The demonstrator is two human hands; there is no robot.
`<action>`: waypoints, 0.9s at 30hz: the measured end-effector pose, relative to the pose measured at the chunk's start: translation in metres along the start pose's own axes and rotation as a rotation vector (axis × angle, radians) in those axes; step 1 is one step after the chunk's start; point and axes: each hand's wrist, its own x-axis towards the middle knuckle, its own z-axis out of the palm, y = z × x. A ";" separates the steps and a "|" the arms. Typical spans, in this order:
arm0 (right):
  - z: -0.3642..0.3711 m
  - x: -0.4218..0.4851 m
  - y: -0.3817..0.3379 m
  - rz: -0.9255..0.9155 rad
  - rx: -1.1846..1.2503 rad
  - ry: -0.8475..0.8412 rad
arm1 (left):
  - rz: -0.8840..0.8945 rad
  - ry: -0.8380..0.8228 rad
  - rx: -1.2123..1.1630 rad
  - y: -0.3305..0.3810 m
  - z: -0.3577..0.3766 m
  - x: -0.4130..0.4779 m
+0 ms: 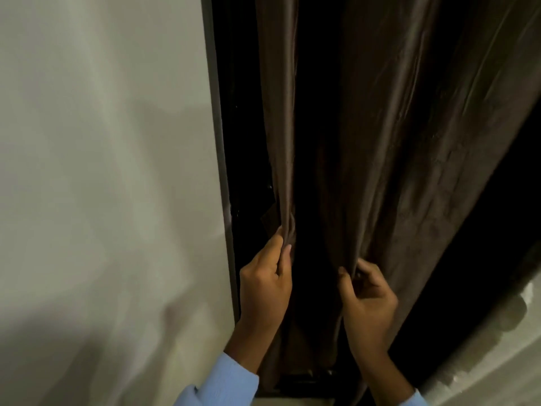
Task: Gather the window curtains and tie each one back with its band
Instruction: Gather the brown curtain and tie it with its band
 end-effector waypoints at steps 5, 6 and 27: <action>-0.003 0.000 -0.010 -0.074 0.003 -0.121 | -0.014 -0.052 0.025 0.020 0.001 -0.012; -0.005 -0.003 -0.012 -0.122 0.008 -0.141 | 0.004 -0.055 0.030 0.023 0.003 -0.015; -0.068 -0.012 -0.030 -0.312 0.050 -0.506 | -0.062 -0.040 0.376 0.138 0.011 -0.060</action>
